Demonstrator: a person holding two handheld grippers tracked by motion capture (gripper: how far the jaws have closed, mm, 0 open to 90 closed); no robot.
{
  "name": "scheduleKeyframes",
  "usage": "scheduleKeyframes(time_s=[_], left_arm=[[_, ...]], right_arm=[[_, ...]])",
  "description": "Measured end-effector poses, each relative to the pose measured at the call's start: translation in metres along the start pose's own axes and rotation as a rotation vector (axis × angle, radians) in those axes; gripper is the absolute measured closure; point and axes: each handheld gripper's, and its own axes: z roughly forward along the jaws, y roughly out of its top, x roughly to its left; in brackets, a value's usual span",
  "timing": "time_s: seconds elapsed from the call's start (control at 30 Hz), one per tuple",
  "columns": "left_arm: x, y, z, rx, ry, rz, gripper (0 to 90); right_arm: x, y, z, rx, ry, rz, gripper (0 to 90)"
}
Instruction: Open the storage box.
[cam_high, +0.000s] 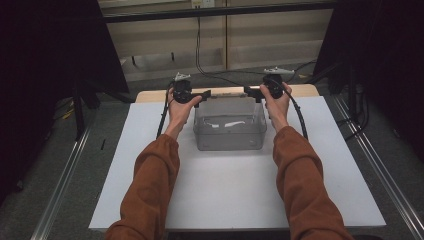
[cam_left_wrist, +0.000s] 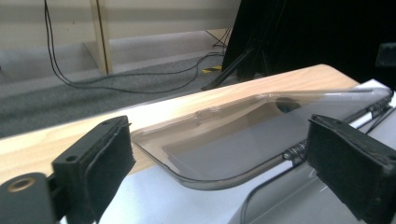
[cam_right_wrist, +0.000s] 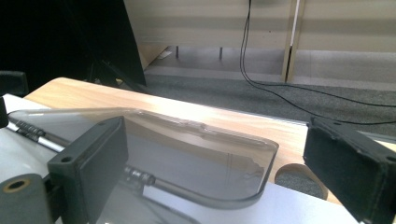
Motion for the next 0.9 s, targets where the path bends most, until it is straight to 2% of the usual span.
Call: scheduleKeyframes(time_s=[0.1, 0.13, 0.23, 0.27, 0.3, 0.33, 0.4, 0.6, 0.7, 0.83, 0.9], left_arm=[[-0.001, -0.001, -0.002, -0.007, -0.002, -0.002, 5.0], [-0.002, -0.001, -0.004, -0.012, -0.004, 0.009, 4.2], [-0.005, 0.001, -0.008, -0.021, 0.020, 0.001, 3.1], [-0.007, 0.002, -0.010, -0.034, 0.010, -0.010, 3.1], [-0.011, 0.002, -0.013, -0.057, -0.007, -0.005, 3.3], [-0.011, 0.002, -0.013, -0.057, -0.007, -0.005, 3.5], [-0.015, 0.000, -0.016, -0.067, 0.005, 0.035, 3.5], [-0.021, -0.009, -0.026, -0.134, -0.004, 0.058, 3.4], [-0.021, -0.011, -0.032, -0.127, 0.008, 0.062, 3.9], [-0.022, -0.012, -0.041, -0.139, 0.004, 0.064, 3.9], [-0.022, -0.014, -0.045, -0.134, 0.018, 0.076, 4.0]], right_arm=[[0.000, -0.001, -0.004, 0.000, -0.014, -0.010, 6.5], [0.000, -0.002, -0.005, -0.008, -0.014, -0.016, 6.5], [0.001, -0.003, -0.008, -0.026, -0.007, -0.023, 6.5], [0.002, -0.004, -0.009, -0.034, -0.008, -0.031, 6.5], [0.004, -0.006, -0.012, -0.043, -0.007, -0.040, 6.5], [0.005, -0.007, -0.013, -0.051, -0.003, -0.045, 6.5], [0.006, -0.008, -0.015, -0.058, -0.003, -0.045, 6.5], [0.012, -0.012, -0.025, -0.108, 0.001, -0.057, 5.6], [0.014, -0.013, -0.030, -0.123, -0.012, -0.068, 5.1], [0.013, -0.015, -0.038, -0.145, -0.022, -0.070, 4.4], [0.013, -0.016, -0.044, -0.150, -0.027, -0.071, 3.6]])
